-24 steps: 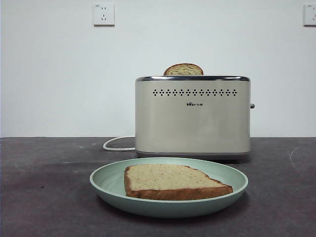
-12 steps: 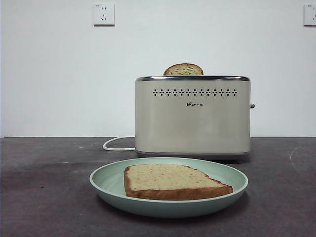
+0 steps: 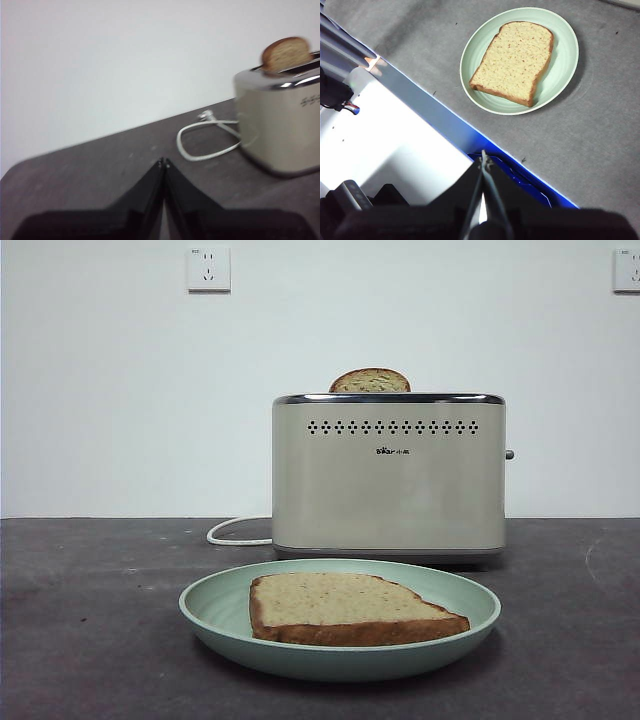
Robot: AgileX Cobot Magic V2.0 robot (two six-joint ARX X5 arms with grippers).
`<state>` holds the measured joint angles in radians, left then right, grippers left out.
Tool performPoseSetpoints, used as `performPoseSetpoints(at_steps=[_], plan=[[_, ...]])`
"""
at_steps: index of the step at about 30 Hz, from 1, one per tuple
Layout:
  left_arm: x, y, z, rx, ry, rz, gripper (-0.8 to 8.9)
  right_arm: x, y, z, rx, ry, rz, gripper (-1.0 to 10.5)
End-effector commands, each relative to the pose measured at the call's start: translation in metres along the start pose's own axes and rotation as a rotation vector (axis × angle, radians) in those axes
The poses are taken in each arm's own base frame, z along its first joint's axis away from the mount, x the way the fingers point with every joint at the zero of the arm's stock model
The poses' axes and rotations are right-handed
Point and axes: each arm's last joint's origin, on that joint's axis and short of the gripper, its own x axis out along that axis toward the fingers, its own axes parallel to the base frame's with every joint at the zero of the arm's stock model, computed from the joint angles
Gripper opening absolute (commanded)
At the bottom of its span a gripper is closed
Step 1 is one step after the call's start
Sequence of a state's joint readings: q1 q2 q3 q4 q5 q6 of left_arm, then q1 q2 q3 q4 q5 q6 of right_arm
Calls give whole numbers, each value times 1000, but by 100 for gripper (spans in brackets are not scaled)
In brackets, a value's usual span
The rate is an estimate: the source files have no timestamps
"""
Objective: Take the bread from the toaster,put the bread on the plate,put the plate on the table
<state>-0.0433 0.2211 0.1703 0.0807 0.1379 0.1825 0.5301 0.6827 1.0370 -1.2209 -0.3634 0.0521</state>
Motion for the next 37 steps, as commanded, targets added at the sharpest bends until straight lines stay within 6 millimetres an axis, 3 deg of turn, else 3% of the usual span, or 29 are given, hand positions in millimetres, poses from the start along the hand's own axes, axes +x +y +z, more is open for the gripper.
performPoseSetpoints(at_steps=[1, 8, 15, 37], plan=[[-3, -1, -20, -46, 22, 27, -4, 0, 0, 0, -9, -8, -2, 4], [-9, -7, -54, -111, 113, 31, -4, 0, 0, 0, -9, -8, -2, 4], [-13, -9, -64, -133, 220, 43, -4, 0, 0, 0, -9, -8, -2, 4], [-13, -9, -63, -133, 209, 44, -4, 0, 0, 0, -9, -8, -2, 4]])
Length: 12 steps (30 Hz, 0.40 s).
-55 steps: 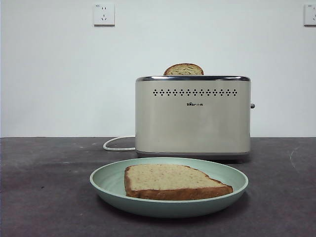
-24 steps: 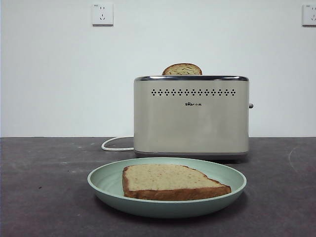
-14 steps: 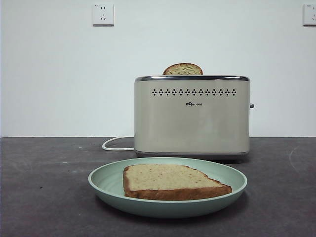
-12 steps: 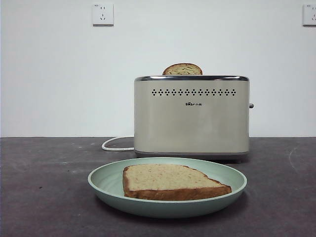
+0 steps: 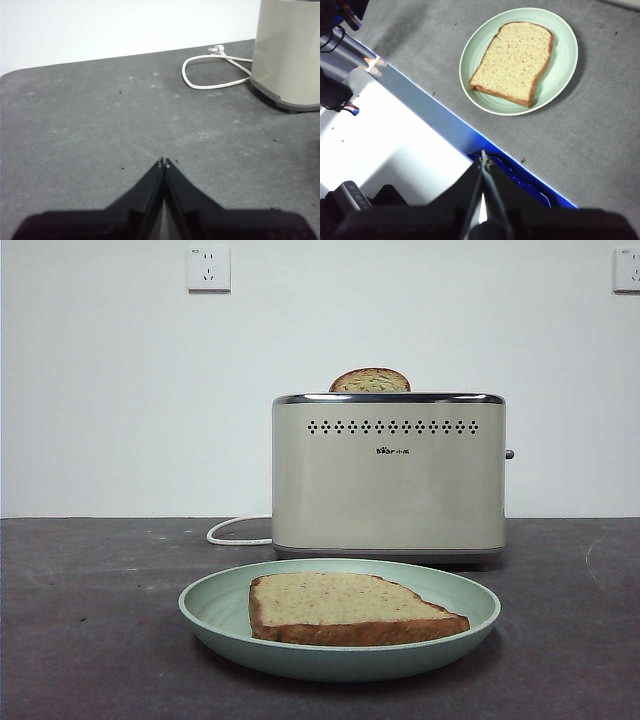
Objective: Take the bread from the toaster,put the bread on the plate,put the plate on the table
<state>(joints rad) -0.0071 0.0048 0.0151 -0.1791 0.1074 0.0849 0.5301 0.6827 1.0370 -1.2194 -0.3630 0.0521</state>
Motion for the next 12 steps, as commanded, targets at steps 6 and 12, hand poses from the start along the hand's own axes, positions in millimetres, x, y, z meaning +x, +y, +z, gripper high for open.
performPoseSetpoints(at_steps=[6, 12], plan=[[1, 0, -3, -9, 4, 3, -4, 0, 0, 0, -9, -7, -2, 4], [1, 0, -3, -9, 4, 3, -4, 0, 0, 1, -41, -13, -8, 4]])
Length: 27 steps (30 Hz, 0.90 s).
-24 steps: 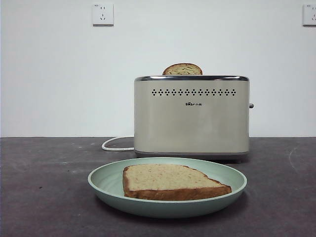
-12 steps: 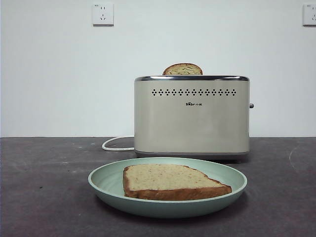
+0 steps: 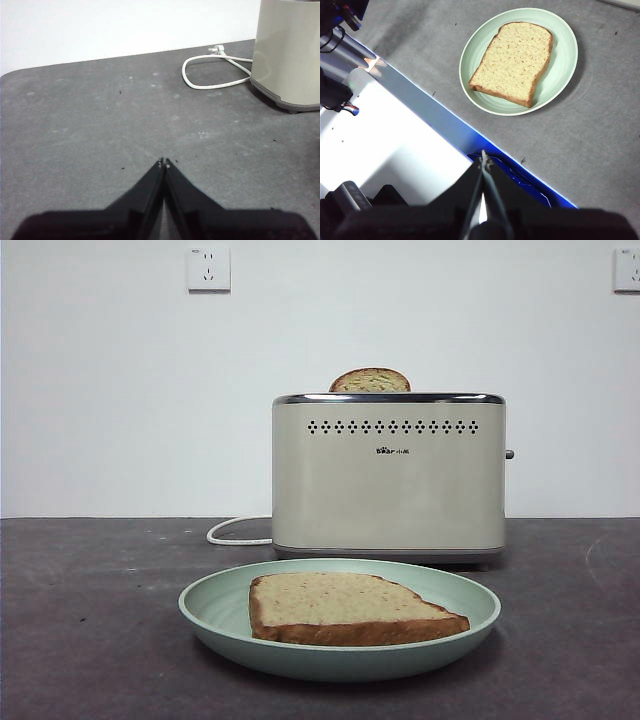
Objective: Take the bread from the toaster,put the bread on the plate,put the plate on the table
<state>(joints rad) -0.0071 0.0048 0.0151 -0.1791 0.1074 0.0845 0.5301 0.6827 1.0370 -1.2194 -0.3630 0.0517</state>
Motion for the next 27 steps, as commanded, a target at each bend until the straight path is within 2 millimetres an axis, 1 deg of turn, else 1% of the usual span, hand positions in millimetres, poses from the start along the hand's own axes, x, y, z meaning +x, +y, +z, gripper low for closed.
performPoseSetpoints(at_steps=[1, 5, 9, 13, 16, 20, 23, 27], plan=[[1, 0, -3, -9, 5, 3, -4, -1, -1, 2, -77, -27, -19, 4], [1, 0, -3, -9, 4, 3, -4, -9, -5, 9, -163, -172, -87, 4], [1, 0, -3, -9, 4, 3, -4, -25, -10, 18, -135, -387, -198, 4], [1, 0, -3, -9, 4, 3, -4, -38, -13, 18, -127, -532, -309, 4], [1, 0, -3, -9, 5, 3, -4, -40, -17, 12, -130, -618, -375, 4], [1, 0, -3, -9, 5, 3, -4, -26, -27, -2, -149, -703, -431, 4], [1, 0, -3, -9, 4, 3, -4, -4, -41, -17, -166, -754, -461, 4], [1, 0, -3, -9, 4, 3, -4, 33, -63, -42, -153, -808, -548, 4]])
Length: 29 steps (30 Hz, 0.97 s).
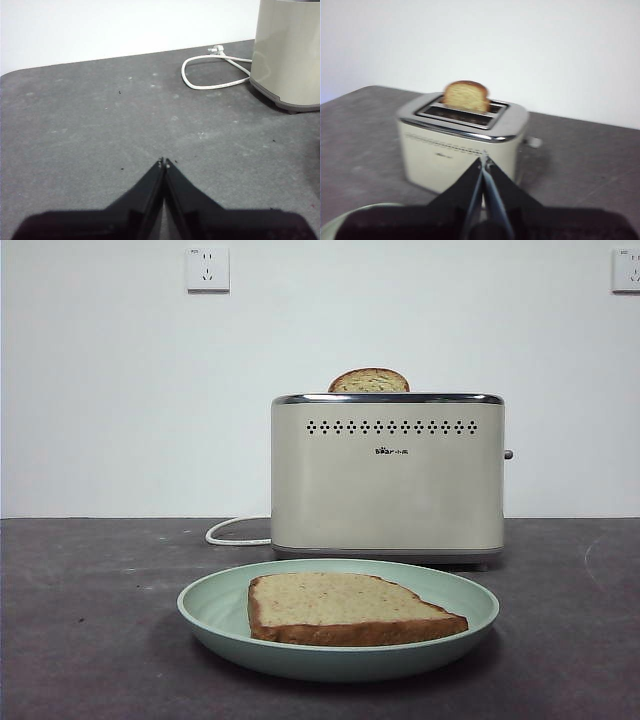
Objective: Take the bread from the toaster,put the bread on the plate,put the plate on the table
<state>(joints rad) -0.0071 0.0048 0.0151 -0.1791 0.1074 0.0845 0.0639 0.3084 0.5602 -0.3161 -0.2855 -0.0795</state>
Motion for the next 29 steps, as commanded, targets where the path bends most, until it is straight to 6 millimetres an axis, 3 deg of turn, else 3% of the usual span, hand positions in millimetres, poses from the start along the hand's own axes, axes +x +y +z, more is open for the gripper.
performPoseSetpoints(at_steps=[1, 6, 12, 19, 29], plan=[[1, 0, -3, -9, 4, 3, -4, 8, -1, -37, 2, 6, -51, 4], [1, 0, -3, -9, 4, 3, -4, 14, -3, -88, 49, 21, -175, 4], [1, 0, -3, -9, 4, 3, -4, 17, -3, -125, 98, 66, -270, 4], [1, 0, -3, -9, 4, 3, -4, 17, 0, -147, 103, 107, -255, 4], [1, 0, -3, -9, 4, 3, -4, 17, 0, -148, 97, 117, -252, 4]])
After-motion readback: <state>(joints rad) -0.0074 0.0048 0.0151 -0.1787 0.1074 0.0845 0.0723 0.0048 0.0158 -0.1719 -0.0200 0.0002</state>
